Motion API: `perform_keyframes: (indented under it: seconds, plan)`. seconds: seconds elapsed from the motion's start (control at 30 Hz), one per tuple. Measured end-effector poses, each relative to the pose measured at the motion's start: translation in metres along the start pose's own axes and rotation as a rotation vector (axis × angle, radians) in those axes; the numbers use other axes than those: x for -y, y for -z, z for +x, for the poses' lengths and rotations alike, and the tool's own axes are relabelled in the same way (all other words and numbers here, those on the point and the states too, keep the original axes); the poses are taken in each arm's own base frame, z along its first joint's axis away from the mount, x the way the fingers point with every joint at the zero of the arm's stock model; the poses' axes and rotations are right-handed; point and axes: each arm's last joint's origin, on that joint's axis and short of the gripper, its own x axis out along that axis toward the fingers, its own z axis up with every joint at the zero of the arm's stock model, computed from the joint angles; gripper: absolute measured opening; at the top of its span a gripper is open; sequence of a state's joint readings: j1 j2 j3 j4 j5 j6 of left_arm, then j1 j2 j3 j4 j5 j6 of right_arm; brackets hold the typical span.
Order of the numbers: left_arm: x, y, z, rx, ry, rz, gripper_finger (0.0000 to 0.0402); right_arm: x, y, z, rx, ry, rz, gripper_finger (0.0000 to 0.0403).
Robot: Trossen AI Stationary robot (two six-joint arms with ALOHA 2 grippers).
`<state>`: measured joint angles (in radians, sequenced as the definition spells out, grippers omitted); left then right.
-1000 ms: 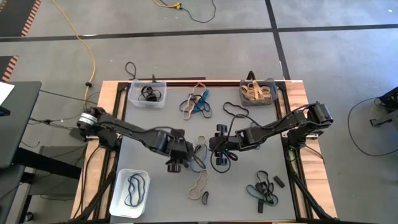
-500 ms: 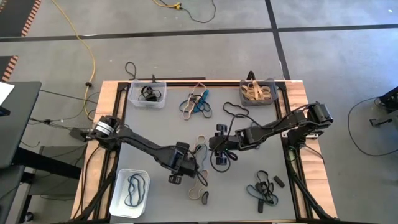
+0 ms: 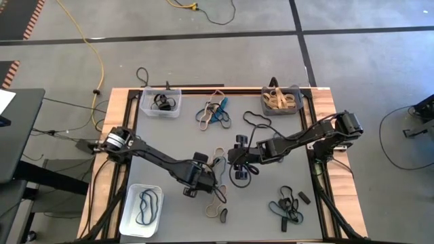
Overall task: Sort rubber bands into baskets
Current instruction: Put the black rubber band into the transparent bin
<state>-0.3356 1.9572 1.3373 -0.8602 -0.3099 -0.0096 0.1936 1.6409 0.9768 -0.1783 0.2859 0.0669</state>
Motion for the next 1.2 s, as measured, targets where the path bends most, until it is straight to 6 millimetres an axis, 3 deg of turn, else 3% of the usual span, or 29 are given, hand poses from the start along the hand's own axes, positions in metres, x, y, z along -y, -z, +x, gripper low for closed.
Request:
perform_keyframes:
  seconds: [0.13,0.3,0.53,0.7,0.87,1.07,1.2]
  plan:
    - [-0.012,0.01,-0.017,-0.037,-0.074,0.008,0.0002,0.0,0.0,0.0,-0.001,0.0,0.0,0.0217]
    - [-0.04,0.032,-0.048,-0.086,-0.2,-0.035,0.0,0.0,0.0,0.0,0.0,0.0,-0.002,0.0217]
    - [-0.097,0.072,-0.095,-0.069,-0.326,-0.202,0.0,0.0,0.0,0.0,0.0,0.0,-0.012,0.0217]
    - [-0.143,0.104,-0.114,-0.062,-0.379,-0.331,0.0,0.0,0.0,0.0,0.0,0.001,-0.013,0.0217]
    - [-0.185,0.136,-0.117,-0.117,-0.4,-0.44,0.0,0.0,0.0,0.0,-0.001,0.001,-0.014,0.0217]
    - [-0.227,0.17,-0.103,-0.2,-0.342,-0.547,0.0,0.0,0.0,0.0,-0.001,0.001,-0.016,0.0217]
    - [-0.254,0.191,-0.098,-0.157,-0.313,-0.635,0.0,0.0,0.0,0.0,-0.001,0.001,-0.016,0.0217]
